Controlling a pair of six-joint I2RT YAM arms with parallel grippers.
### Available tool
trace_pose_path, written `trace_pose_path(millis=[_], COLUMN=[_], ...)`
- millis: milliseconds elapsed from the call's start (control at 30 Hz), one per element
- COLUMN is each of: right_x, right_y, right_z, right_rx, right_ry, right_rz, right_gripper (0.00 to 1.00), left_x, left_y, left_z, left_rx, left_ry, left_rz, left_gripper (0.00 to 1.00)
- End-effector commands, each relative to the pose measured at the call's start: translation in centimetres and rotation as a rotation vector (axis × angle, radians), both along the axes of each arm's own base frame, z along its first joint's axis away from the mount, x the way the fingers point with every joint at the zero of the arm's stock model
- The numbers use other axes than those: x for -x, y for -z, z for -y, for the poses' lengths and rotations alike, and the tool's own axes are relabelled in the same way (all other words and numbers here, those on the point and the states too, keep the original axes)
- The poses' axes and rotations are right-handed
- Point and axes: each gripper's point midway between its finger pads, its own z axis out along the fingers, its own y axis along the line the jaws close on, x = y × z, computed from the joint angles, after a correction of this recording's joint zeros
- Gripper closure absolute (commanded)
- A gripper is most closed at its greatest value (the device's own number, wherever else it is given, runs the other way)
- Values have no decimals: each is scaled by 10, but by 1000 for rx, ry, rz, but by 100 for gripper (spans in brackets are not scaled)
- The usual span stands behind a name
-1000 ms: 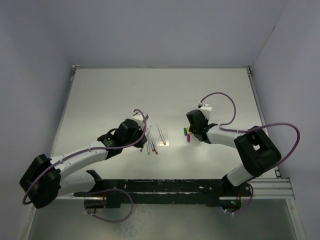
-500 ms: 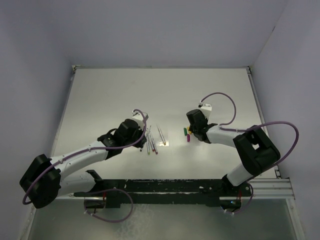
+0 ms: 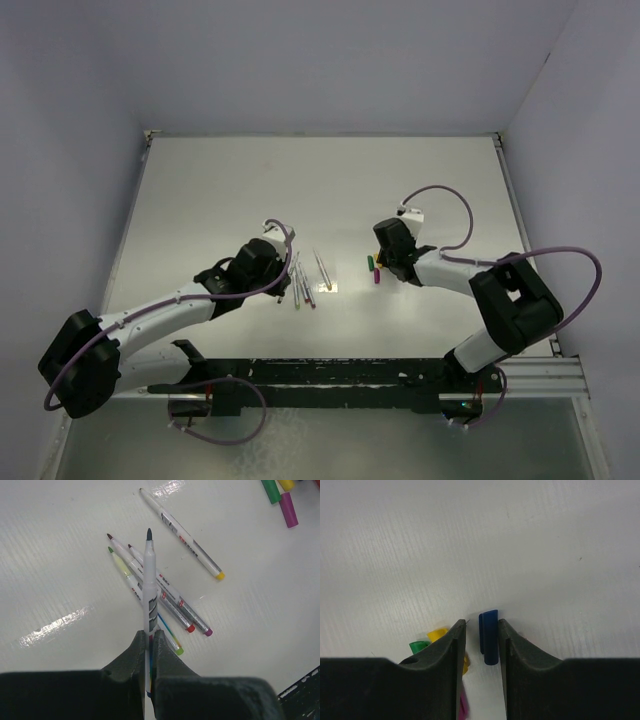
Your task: Insert the pens into the pen caps
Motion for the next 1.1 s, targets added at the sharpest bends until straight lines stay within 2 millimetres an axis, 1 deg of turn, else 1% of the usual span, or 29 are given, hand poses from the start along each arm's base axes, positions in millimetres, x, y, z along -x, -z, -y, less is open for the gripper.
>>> trace_pose_path(millis=[0,67,200,367,433,500,600,767,833,933,1067], right_x=[27,27,28,29,30,30,31,33,33,33,35], right_y=[26,29,33,31,30,29,28,32,33,34,36], right_z=[6,5,5,3,2,1,0,0,1,0,1], right_rx=[39,43,60,49,44,42,39,38,43,38,39], right_ry=[-13,-15,-16,-21,-27,-30,-38,-43,-40,-40,-36], right_rz=[-167,-185,-222,-227,-230,-230,-230,-245,-242,-238,-248], right_gripper=[65,65,70,85,88,86,76,67,66,67,70], left_x=[-5,-5,-5,-5,-5,-5,-5,-5,-5,-5,-5], left_y=[-14,-16,-17,-19,-20,-20,-19,-18,-19,-19,-19], left_z=[4,3,2,-2,-3,-3,-4,-3,-3,-4,-4], left_rx=[30,30,26,21,18,17,16,13,16,14,15], left_ry=[-7,-9,-11,-24,-27,-27,-29,-27,-26,-26,-28], left_rz=[40,43,45,55,58,58,57,55,55,54,55], left_gripper=[100,100,100,100,100,100,100,100,100,100,100])
